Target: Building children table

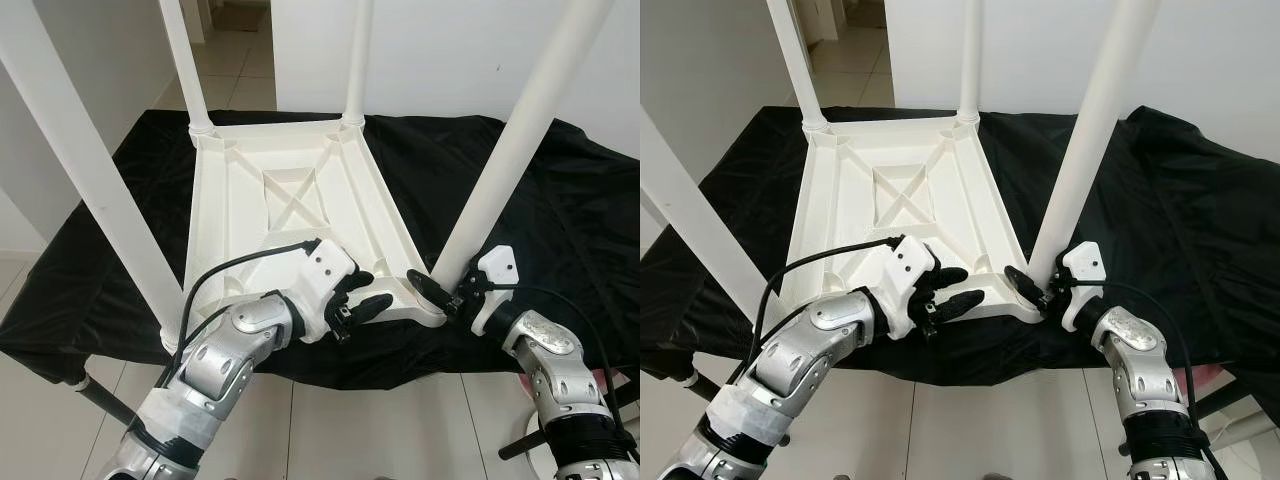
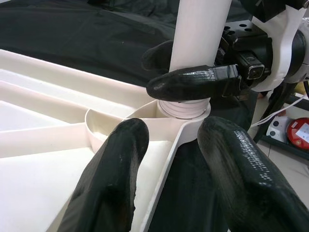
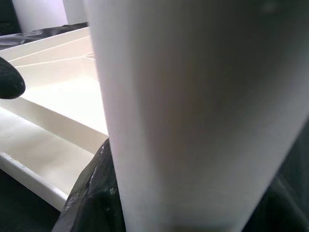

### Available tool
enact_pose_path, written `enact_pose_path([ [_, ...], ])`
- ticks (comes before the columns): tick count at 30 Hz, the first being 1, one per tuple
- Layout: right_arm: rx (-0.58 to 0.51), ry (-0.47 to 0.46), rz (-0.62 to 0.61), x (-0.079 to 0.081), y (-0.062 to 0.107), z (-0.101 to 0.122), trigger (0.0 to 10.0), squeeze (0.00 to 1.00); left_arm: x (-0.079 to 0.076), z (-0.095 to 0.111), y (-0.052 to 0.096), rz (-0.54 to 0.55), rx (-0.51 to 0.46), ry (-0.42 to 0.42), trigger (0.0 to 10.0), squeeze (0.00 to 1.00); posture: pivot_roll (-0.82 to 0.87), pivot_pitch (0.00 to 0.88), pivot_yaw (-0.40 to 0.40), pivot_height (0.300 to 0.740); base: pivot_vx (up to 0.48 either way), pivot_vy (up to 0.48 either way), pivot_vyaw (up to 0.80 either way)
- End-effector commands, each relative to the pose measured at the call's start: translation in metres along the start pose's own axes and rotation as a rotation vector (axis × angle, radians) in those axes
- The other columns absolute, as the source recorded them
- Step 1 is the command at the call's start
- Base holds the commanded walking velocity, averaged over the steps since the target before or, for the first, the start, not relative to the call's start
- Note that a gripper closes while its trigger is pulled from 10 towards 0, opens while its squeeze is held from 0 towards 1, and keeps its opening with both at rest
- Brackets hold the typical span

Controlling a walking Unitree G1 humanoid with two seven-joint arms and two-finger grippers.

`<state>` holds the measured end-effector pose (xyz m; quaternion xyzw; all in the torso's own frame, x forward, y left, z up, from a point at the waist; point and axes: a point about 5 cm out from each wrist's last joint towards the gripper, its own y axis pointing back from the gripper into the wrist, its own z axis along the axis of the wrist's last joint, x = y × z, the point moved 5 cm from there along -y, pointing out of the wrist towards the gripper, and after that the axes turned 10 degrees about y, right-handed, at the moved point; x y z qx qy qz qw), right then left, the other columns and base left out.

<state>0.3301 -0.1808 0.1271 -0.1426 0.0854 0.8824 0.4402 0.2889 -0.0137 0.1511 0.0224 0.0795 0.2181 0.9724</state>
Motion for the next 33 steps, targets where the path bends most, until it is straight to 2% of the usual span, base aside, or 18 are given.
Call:
enact_pose_path([
  [1,0.009,0.015,0.007,0.000,0.002,-0.003,0.0,0.00,-0.008,-0.007,0.000,-0.079,0.038,-0.007,10.0,0.00,-0.08,0.000,0.012,0.740,0.000,0.000,0.00],
  [2,0.007,0.015,0.008,0.000,0.003,-0.003,0.0,0.00,-0.008,-0.007,0.000,-0.080,0.040,-0.005,10.0,0.00,-0.08,0.000,0.012,0.740,0.000,0.000,0.00],
  [3,-0.010,-0.019,-0.036,-0.001,0.003,0.000,1.8,0.00,-0.005,-0.004,0.000,-0.061,0.022,0.007,10.0,0.00,-0.08,0.000,0.006,0.740,0.000,0.000,0.00],
  [4,-0.024,-0.046,-0.067,-0.001,0.004,0.002,4.5,0.00,-0.002,-0.002,0.000,-0.043,0.007,0.010,10.0,0.00,-0.08,0.000,0.007,0.740,0.000,0.000,0.00],
  [5,-0.034,-0.065,-0.087,-0.002,0.005,0.004,10.0,0.00,-0.001,-0.001,0.001,-0.031,-0.003,0.011,10.0,0.00,-0.08,0.000,0.006,0.740,0.000,0.000,0.00],
  [10,-0.030,-0.082,-0.169,-0.003,0.006,0.004,10.0,0.00,0.002,-0.005,0.001,-0.007,0.002,0.005,10.0,0.00,-0.08,0.000,-0.002,0.740,0.000,0.000,0.00],
  [13,0.040,-0.078,-0.284,-0.007,0.006,-0.006,10.0,0.00,0.002,-0.008,0.002,0.011,0.006,-0.005,10.0,0.00,-0.07,0.000,-0.009,0.740,0.000,0.000,0.00],
  [16,0.047,-0.096,-0.327,-0.009,0.006,-0.008,10.0,0.00,0.003,-0.007,0.002,0.013,0.005,-0.003,10.0,0.00,-0.07,0.000,-0.011,0.740,0.000,0.000,0.00],
  [18,0.067,-0.129,-0.424,-0.010,0.004,-0.011,10.0,0.00,0.005,-0.006,0.002,0.030,-0.007,-0.008,10.0,0.00,-0.07,0.000,-0.015,0.740,0.000,0.000,0.00],
  [20,0.067,-0.129,-0.424,-0.010,0.004,-0.011,10.0,0.00,0.005,-0.006,0.002,0.030,-0.007,-0.008,10.0,0.00,-0.07,0.000,-0.015,0.740,0.000,0.000,0.00],
  [22,0.082,-0.188,-0.526,-0.007,0.002,-0.014,10.0,0.00,0.008,-0.005,0.001,0.042,-0.020,-0.014,10.0,0.00,-0.07,0.000,-0.022,0.740,0.000,0.000,0.00],
  [23,0.082,-0.188,-0.526,-0.007,0.002,-0.014,10.0,0.00,0.008,-0.005,0.001,0.042,-0.020,-0.014,10.0,0.00,-0.07,0.000,-0.022,0.740,0.000,0.000,0.00],
  [24,0.099,-0.232,-0.604,-0.005,0.002,-0.016,10.0,0.00,0.010,-0.003,0.000,0.047,-0.028,-0.019,10.0,0.00,-0.07,0.000,-0.024,0.740,0.000,0.000,0.00],
  [27,0.099,-0.232,-0.604,-0.005,0.002,-0.016,10.0,0.00,0.010,-0.003,0.000,0.047,-0.028,-0.019,10.0,0.00,-0.07,0.000,-0.024,0.740,0.000,0.000,0.00],
  [28,0.115,-0.263,-0.681,-0.003,0.002,-0.018,10.0,0.00,0.012,-0.001,-0.001,0.054,-0.035,-0.027,10.0,0.00,-0.07,0.000,-0.027,0.740,0.000,0.000,0.00],
  [29,0.152,-0.313,-0.778,0.002,0.004,-0.025,10.0,0.00,0.016,0.002,-0.002,0.071,-0.046,-0.057,10.0,0.00,-0.07,0.000,-0.028,0.740,0.000,0.000,0.00],
  [30,0.152,-0.313,-0.778,0.002,0.004,-0.025,10.0,0.00,0.016,0.002,-0.002,0.071,-0.046,-0.057,10.0,0.00,-0.07,0.000,-0.028,0.740,0.000,0.000,0.00],
  [33,0.211,-0.364,-0.861,0.016,0.001,-0.034,10.0,0.00,0.019,0.003,-0.003,0.090,-0.059,-0.071,10.0,0.00,-0.06,0.000,-0.030,0.740,0.000,0.000,0.00],
])
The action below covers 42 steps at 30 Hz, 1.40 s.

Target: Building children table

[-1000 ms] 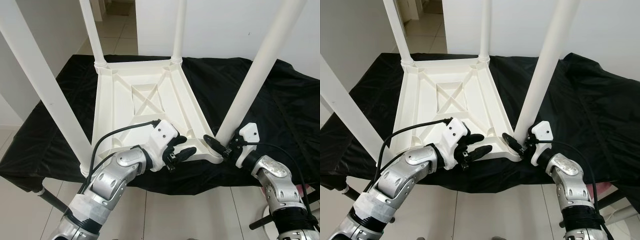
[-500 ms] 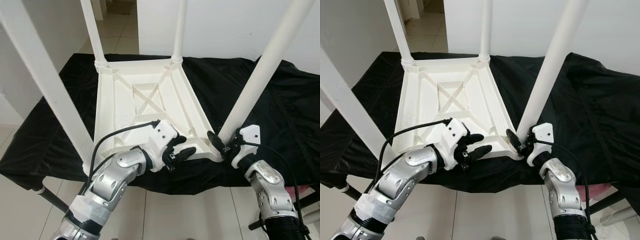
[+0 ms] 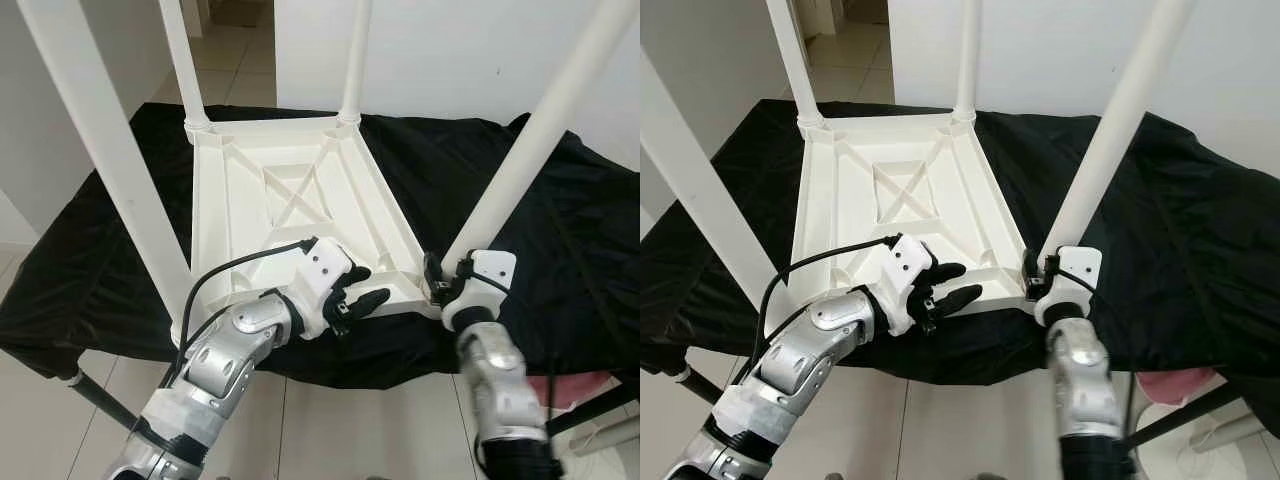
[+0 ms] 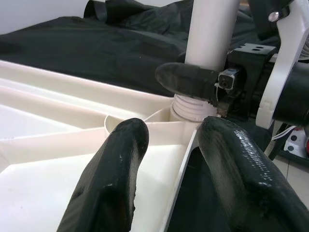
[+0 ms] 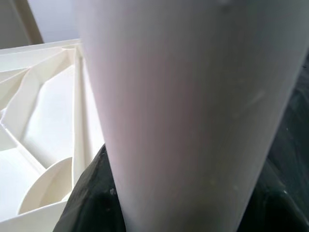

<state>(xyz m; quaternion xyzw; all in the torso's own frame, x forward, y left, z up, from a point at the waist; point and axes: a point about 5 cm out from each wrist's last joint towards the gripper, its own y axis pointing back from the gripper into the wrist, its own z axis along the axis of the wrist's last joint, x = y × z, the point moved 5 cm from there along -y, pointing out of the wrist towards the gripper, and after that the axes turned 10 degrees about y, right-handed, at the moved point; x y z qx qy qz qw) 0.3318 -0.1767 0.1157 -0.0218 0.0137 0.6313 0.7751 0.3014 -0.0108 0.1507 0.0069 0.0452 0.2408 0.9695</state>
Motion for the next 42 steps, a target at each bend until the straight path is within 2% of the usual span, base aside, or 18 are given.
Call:
enact_pose_path([
  [1,0.114,-0.046,-0.038,0.002,0.006,-0.026,10.0,0.00,0.008,0.002,-0.001,0.053,-0.015,-0.001,10.0,0.00,-0.06,0.000,-0.028,0.740,0.000,0.000,0.00],
  [12,0.063,-0.023,-0.023,0.008,0.002,-0.012,10.0,0.00,0.012,0.000,-0.001,0.070,-0.006,0.075,10.0,0.00,-0.05,0.000,-0.024,0.740,0.000,0.000,0.00],
  [13,0.058,-0.020,-0.027,0.009,0.002,-0.010,10.0,0.48,0.012,-0.001,0.000,0.072,-0.003,0.079,10.0,0.00,-0.05,0.000,-0.026,0.740,0.000,0.000,0.00],
  [14,0.058,-0.020,-0.027,0.009,0.002,-0.010,10.0,0.48,0.012,-0.001,0.000,0.072,-0.003,0.079,10.0,0.00,-0.05,0.000,-0.026,0.740,0.000,0.000,0.00],
  [15,0.026,-0.021,-0.018,0.009,0.003,-0.003,10.0,1.00,0.010,-0.003,0.001,0.059,0.000,0.076,10.0,0.00,-0.05,0.000,-0.027,0.740,0.000,0.000,0.00],
  [21,-0.038,-0.052,0.020,0.008,0.006,0.009,10.0,1.00,0.007,-0.009,0.005,0.037,0.020,0.098,10.0,0.00,-0.05,0.000,-0.026,0.740,0.000,0.000,0.00],
  [23,-0.073,-0.066,0.074,0.003,0.009,0.015,10.0,1.00,0.007,-0.013,0.008,0.039,0.031,0.112,10.0,0.00,-0.05,0.000,-0.027,0.740,0.000,0.000,0.00],
  [24,-0.089,-0.062,0.112,0.002,0.011,0.016,10.0,0.00,0.007,-0.014,0.009,0.043,0.034,0.106,10.0,0.00,-0.05,0.000,-0.026,0.740,0.000,0.000,0.00],
  [25,-0.107,-0.044,0.167,0.003,0.013,0.017,10.0,0.00,0.007,-0.015,0.010,0.049,0.044,0.105,10.0,0.00,-0.05,0.000,-0.021,0.740,0.000,0.000,0.00],
  [33,-0.117,0.032,0.362,0.000,0.022,0.008,10.0,0.00,0.009,-0.015,0.012,0.047,0.065,0.104,10.0,0.00,-0.06,0.000,-0.002,0.740,0.000,0.000,0.00],
  [42,-0.129,0.045,0.465,0.001,0.026,0.007,10.0,0.00,0.002,-0.010,0.011,0.011,0.049,0.076,10.0,0.00,-0.07,0.000,0.020,0.740,0.000,0.000,0.00],
])
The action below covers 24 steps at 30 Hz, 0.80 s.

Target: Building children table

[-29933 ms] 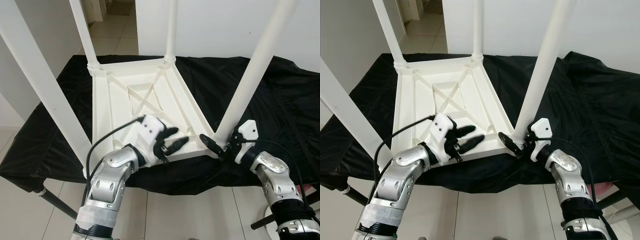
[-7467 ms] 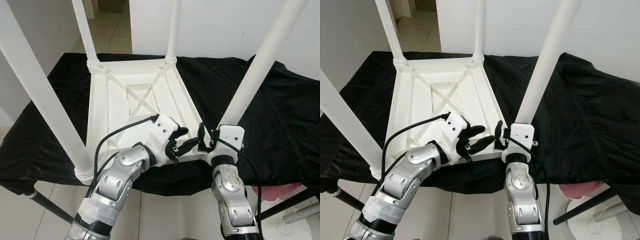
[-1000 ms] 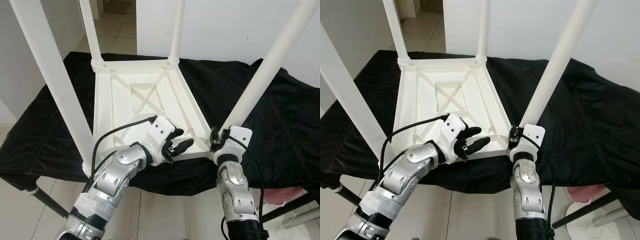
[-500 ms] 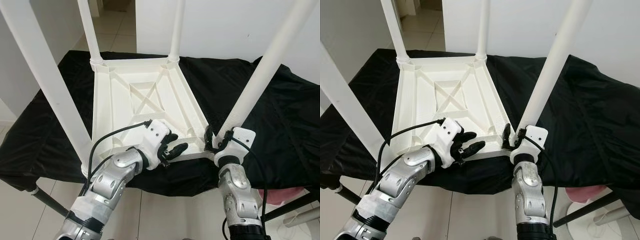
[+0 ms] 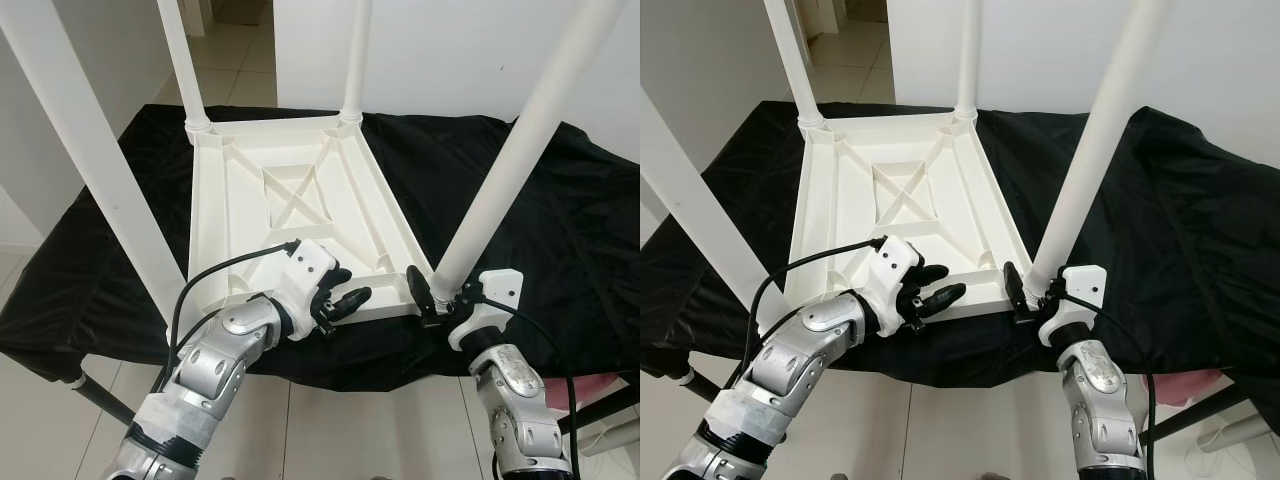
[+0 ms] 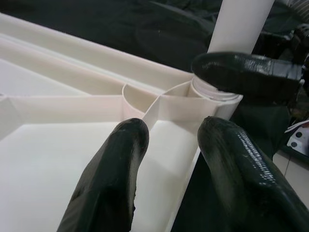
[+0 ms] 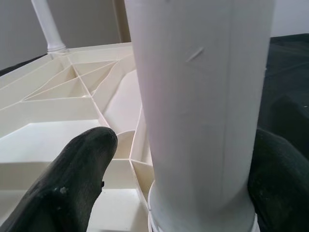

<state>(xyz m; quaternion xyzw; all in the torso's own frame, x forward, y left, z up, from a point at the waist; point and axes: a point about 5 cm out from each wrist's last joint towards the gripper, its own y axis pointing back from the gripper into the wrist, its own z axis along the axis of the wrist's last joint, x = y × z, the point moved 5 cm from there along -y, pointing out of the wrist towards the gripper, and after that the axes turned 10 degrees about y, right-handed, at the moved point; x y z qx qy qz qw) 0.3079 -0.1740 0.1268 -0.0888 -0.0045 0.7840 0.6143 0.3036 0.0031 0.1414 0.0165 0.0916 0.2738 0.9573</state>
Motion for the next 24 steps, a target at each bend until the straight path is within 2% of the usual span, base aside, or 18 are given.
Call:
enact_pose_path([
  [1,0.008,-0.002,0.047,0.006,0.001,-0.005,10.0,0.00,-0.009,-0.003,0.000,-0.065,0.018,-0.023,10.0,0.00,-0.08,0.000,0.025,0.740,0.000,0.000,0.00],
  [4,0.009,0.034,0.119,0.005,-0.002,-0.005,10.0,0.00,-0.013,-0.012,-0.001,-0.084,0.051,-0.070,10.0,0.00,-0.08,0.000,0.032,0.740,0.000,0.000,0.00],
  [9,0.007,0.106,0.212,-0.004,-0.009,-0.003,10.0,0.00,-0.014,-0.008,-0.003,-0.094,0.038,-0.062,10.0,0.00,-0.09,0.000,0.037,0.740,0.000,0.000,0.00],
  [12,0.007,0.117,0.231,-0.006,-0.011,-0.003,10.0,0.00,-0.014,-0.007,-0.004,-0.093,0.034,-0.064,10.0,0.00,-0.09,0.000,0.036,0.740,0.000,0.000,0.00],
  [13,0.006,0.132,0.252,-0.007,-0.013,-0.002,8.9,0.00,-0.014,-0.006,-0.005,-0.092,0.032,-0.064,10.0,0.00,-0.09,0.000,0.028,0.740,0.000,0.000,0.00],
  [14,0.006,0.147,0.276,-0.008,-0.016,-0.001,4.7,0.00,-0.014,-0.005,-0.005,-0.089,0.024,-0.069,10.0,0.00,-0.09,0.000,0.028,0.740,0.000,0.000,0.00],
  [18,0.010,0.174,0.311,-0.010,-0.020,-0.001,4.6,0.00,-0.014,-0.004,-0.007,-0.080,0.019,-0.072,10.0,0.00,-0.08,0.000,0.009,0.740,0.000,0.000,0.00],
  [20,0.013,0.185,0.330,-0.010,-0.021,-0.001,4.3,0.00,-0.014,-0.005,-0.007,-0.080,0.019,-0.073,10.0,0.00,-0.08,0.000,0.009,0.740,0.000,0.000,0.00],
  [21,0.016,0.196,0.347,-0.010,-0.023,-0.002,1.4,0.00,-0.016,-0.006,-0.007,-0.084,0.022,-0.073,10.0,0.00,-0.07,0.000,0.003,0.740,0.000,0.000,0.00],
  [22,0.016,0.196,0.347,-0.010,-0.023,-0.002,1.4,0.00,-0.016,-0.006,-0.007,-0.084,0.022,-0.073,10.0,0.00,-0.07,0.000,0.003,0.740,0.000,0.000,0.00],
  [23,0.019,0.207,0.370,-0.009,-0.024,-0.004,0.0,0.00,-0.019,-0.008,-0.006,-0.101,0.026,-0.073,10.0,0.00,-0.07,0.000,-0.003,0.740,0.000,0.000,0.00],
  [24,0.019,0.207,0.370,-0.009,-0.024,-0.004,0.0,0.00,-0.019,-0.008,-0.006,-0.101,0.026,-0.073,10.0,0.00,-0.07,0.000,-0.003,0.740,0.000,0.000,0.00],
])
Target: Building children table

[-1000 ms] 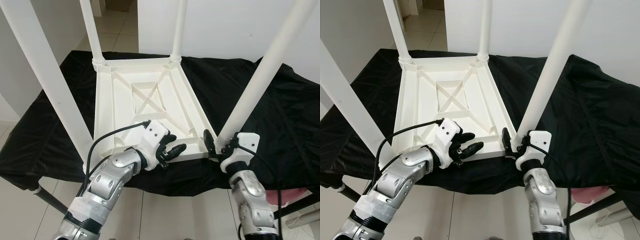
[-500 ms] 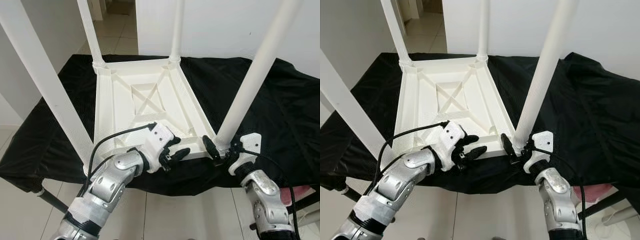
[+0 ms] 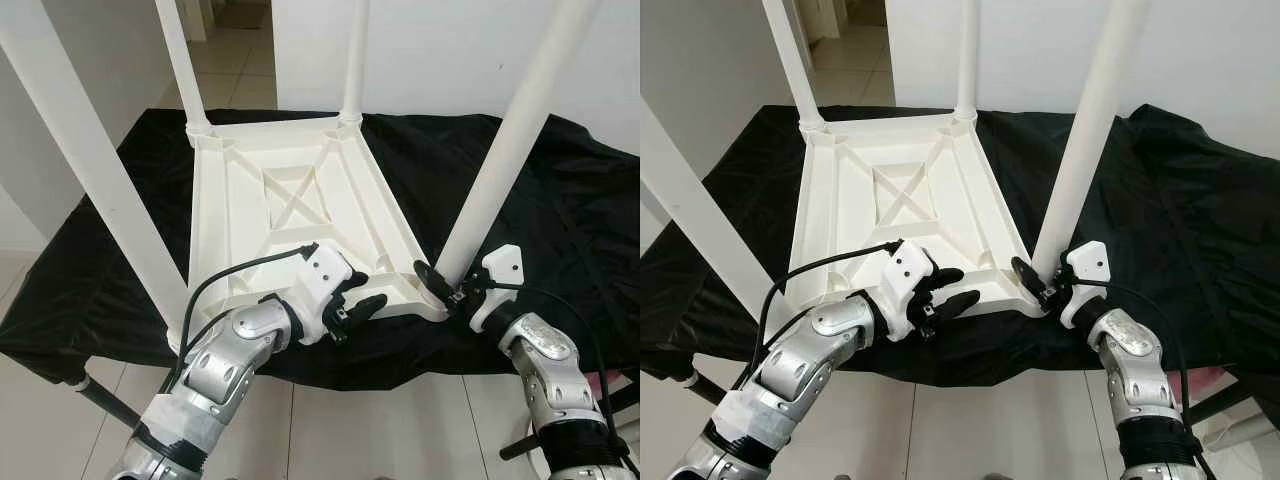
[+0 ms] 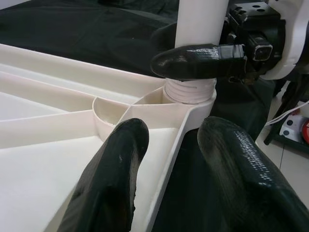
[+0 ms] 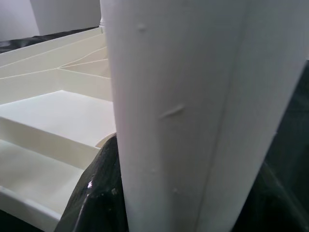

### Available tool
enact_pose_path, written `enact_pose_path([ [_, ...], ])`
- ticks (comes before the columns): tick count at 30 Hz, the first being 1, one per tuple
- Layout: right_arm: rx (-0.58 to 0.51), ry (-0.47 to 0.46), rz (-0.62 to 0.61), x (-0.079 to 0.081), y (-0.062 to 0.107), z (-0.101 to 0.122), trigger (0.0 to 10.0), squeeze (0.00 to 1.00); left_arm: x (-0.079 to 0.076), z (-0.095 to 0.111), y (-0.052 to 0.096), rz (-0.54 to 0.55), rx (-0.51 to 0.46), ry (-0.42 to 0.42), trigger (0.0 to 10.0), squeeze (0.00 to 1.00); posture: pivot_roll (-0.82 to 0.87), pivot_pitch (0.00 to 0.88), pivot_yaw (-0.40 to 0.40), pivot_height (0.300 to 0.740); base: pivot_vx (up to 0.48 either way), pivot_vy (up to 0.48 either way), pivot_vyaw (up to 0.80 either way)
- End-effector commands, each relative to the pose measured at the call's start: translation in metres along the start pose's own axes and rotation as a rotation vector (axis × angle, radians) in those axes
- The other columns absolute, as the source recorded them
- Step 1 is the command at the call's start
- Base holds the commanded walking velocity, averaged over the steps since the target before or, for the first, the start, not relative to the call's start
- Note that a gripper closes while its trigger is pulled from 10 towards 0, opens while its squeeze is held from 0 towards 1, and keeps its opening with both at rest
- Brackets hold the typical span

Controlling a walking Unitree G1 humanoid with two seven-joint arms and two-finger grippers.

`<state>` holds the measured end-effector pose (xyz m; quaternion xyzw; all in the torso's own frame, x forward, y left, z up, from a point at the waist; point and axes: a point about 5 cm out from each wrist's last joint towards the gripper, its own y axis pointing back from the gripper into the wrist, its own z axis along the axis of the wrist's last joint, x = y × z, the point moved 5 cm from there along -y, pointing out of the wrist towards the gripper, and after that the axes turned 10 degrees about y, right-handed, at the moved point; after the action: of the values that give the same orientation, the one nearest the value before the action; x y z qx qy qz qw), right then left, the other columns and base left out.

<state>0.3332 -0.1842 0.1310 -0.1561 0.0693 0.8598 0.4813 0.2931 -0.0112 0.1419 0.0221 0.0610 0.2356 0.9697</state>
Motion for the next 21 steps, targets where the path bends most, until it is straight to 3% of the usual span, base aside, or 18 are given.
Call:
enact_pose_path([
  [1,0.008,0.023,0.053,0.007,-0.003,-0.002,0.0,0.00,-0.003,-0.006,0.001,-0.024,0.024,-0.006,10.0,0.00,-0.07,0.000,-0.003,0.740,0.000,0.000,0.00],
  [5,0.024,0.016,0.064,0.005,-0.004,-0.008,0.0,0.00,-0.005,-0.007,0.003,-0.032,0.024,-0.005,10.0,0.00,-0.05,0.000,-0.023,0.740,0.000,0.000,0.00],
  [6,0.026,0.000,0.055,0.005,-0.004,-0.009,5.7,0.00,-0.006,-0.007,0.004,-0.030,0.023,-0.006,10.0,0.00,-0.04,0.000,-0.024,0.740,0.000,0.000,0.00],
  [7,0.026,0.000,0.055,0.005,-0.004,-0.009,5.7,0.00,-0.006,-0.007,0.004,-0.030,0.023,-0.006,10.0,0.00,-0.04,0.000,-0.024,0.740,0.000,0.000,0.00],
  [8,0.022,-0.021,0.035,0.004,-0.004,-0.009,9.2,0.00,-0.006,-0.007,0.004,-0.025,0.022,-0.008,10.0,0.00,-0.04,0.000,-0.021,0.740,0.000,0.000,0.00],
  [9,0.007,-0.050,0.002,0.003,-0.006,-0.006,10.0,0.00,-0.004,-0.008,0.005,-0.018,0.024,-0.014,10.0,0.00,-0.04,0.000,-0.017,0.740,0.000,0.000,0.00],
  [16,-0.005,-0.076,-0.082,0.003,-0.007,0.000,10.0,0.00,0.003,-0.005,0.004,0.003,0.025,-0.026,10.0,0.00,-0.05,0.000,-0.002,0.740,0.000,0.000,0.00],
  [21,0.083,-0.046,-0.176,0.003,-0.008,-0.011,10.0,0.00,0.010,-0.006,0.000,0.028,0.044,-0.028,10.0,0.00,-0.06,0.000,0.005,0.740,0.000,0.000,0.00],
])
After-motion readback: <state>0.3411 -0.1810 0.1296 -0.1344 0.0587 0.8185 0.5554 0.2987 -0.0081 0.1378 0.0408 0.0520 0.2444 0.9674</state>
